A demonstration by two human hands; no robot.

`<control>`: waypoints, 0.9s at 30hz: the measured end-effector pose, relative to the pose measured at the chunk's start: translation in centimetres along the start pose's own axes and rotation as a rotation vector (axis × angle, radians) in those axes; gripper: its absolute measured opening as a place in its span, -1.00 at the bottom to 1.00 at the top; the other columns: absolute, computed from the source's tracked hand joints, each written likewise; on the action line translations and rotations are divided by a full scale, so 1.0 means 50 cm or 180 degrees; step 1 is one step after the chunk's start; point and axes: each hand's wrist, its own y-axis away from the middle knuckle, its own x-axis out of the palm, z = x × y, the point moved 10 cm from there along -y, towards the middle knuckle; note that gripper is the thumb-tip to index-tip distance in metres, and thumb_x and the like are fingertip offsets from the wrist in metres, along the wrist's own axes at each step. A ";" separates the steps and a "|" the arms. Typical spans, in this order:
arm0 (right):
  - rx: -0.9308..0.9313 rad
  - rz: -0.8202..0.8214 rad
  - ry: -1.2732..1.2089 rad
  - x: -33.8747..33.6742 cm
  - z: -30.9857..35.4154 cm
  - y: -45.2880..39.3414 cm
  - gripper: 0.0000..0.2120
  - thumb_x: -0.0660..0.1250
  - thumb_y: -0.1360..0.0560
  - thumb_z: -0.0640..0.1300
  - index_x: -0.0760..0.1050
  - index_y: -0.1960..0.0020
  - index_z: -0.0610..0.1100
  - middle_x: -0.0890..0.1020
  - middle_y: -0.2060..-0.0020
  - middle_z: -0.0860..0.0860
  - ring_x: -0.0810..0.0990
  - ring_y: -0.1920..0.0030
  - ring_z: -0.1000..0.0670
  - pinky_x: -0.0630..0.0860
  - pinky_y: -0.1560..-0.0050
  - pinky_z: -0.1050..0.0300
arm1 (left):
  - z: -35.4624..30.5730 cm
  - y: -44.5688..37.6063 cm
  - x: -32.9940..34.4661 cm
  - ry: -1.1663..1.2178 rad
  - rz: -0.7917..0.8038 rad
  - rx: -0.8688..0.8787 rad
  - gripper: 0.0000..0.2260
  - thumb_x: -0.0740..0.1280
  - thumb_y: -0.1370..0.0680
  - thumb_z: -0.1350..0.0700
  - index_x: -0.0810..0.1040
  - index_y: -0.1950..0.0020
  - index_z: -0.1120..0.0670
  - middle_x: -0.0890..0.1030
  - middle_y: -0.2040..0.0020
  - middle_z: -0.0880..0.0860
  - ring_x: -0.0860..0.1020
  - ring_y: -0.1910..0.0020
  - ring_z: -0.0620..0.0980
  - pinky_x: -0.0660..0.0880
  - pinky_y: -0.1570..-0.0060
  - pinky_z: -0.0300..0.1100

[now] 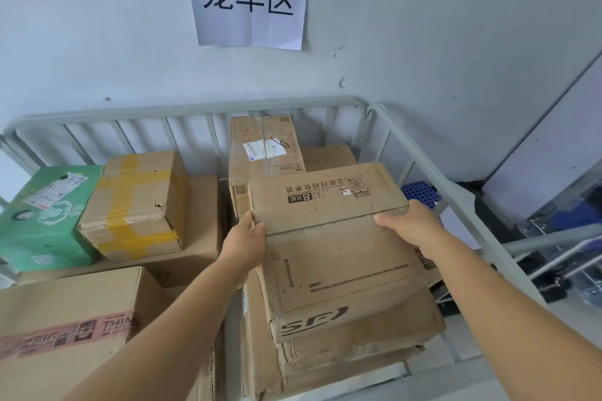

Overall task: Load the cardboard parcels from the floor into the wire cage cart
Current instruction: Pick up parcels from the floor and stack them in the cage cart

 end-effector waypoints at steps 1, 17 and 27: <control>-0.0063 0.0036 -0.0003 0.008 0.008 -0.002 -0.33 0.51 -0.24 0.23 0.46 -0.20 -0.12 0.57 -0.09 -0.07 0.54 -0.09 -0.13 0.54 -0.12 -0.09 | 0.000 0.004 -0.015 -0.0054 -0.0082 0.0030 -0.63 0.10 -0.65 0.04 0.30 -0.47 -0.05 0.56 -0.16 0.03 0.57 -0.01 0.02 0.58 0.05 -0.02; -0.1053 0.0645 0.0220 0.295 0.289 0.119 -0.55 0.48 -0.39 0.05 0.44 -0.14 -0.16 0.57 -0.05 -0.08 0.55 -0.08 -0.16 0.54 -0.09 -0.08 | 0.156 0.128 -0.399 -0.0090 -0.1531 -0.0419 -0.58 0.07 -0.66 0.06 0.25 -0.54 -0.02 0.38 -0.45 0.06 0.40 -0.34 0.10 0.34 -0.36 0.03; -0.1115 0.0730 0.1111 0.456 0.350 0.199 -0.44 0.41 -0.36 0.14 0.44 -0.24 -0.12 0.55 -0.14 -0.11 0.50 -0.16 -0.21 0.49 -0.17 -0.20 | 0.350 0.154 -0.464 0.0133 -0.1345 -0.0872 -0.69 0.07 -0.63 0.06 0.47 -0.30 0.05 0.55 -0.18 0.13 0.49 -0.06 0.13 0.45 -0.02 -0.06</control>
